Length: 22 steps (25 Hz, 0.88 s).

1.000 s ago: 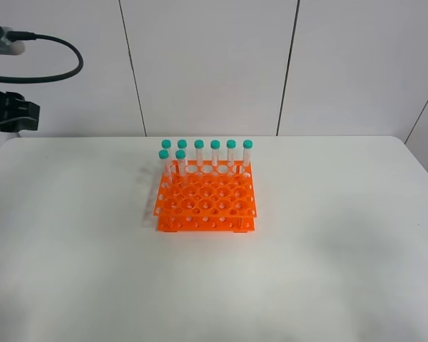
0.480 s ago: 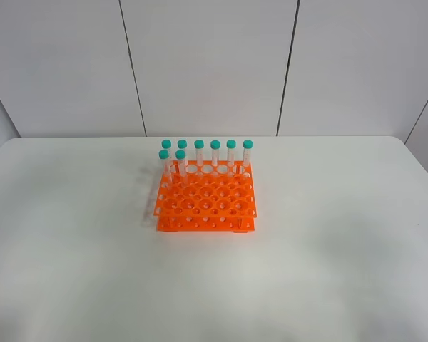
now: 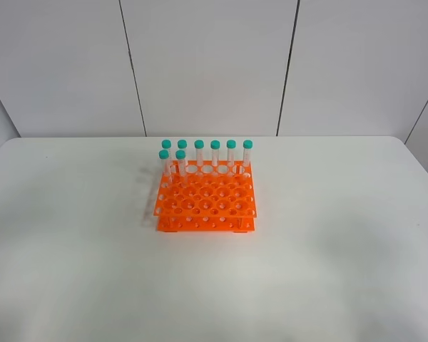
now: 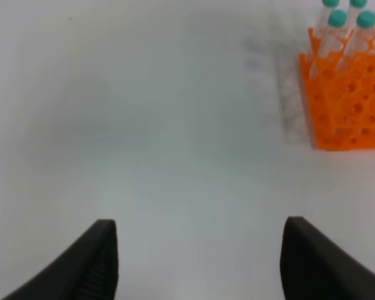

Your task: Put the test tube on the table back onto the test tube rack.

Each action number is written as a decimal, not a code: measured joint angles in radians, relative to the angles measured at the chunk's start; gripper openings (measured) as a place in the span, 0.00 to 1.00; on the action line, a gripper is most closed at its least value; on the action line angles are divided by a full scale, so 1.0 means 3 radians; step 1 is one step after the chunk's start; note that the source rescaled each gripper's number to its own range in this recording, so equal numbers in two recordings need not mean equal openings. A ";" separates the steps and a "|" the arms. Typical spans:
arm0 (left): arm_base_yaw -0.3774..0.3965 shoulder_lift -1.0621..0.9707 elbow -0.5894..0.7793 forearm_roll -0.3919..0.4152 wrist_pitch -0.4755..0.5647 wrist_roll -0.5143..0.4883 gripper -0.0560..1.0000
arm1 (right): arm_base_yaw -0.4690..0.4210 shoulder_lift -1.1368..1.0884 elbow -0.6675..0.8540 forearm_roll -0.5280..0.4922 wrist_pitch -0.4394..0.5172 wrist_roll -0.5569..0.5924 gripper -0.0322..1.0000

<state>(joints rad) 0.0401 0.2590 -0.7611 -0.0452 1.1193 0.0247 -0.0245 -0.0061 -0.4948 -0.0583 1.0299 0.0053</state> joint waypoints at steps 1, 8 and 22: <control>0.0000 -0.0083 0.0045 0.0000 0.0029 -0.0021 0.52 | 0.0000 0.0000 0.0000 0.0000 0.0000 0.0000 1.00; 0.0000 -0.0468 0.0237 0.0000 0.0243 -0.0046 0.52 | 0.0000 0.0000 0.0000 0.0000 0.0000 0.0000 1.00; 0.0000 -0.0874 0.0515 -0.0056 0.0349 -0.0049 0.52 | 0.0000 0.0000 0.0000 0.0000 0.0000 0.0000 1.00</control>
<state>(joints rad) 0.0401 -0.0033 -0.6066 -0.0620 1.2241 0.0099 -0.0245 -0.0061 -0.4948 -0.0583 1.0299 0.0053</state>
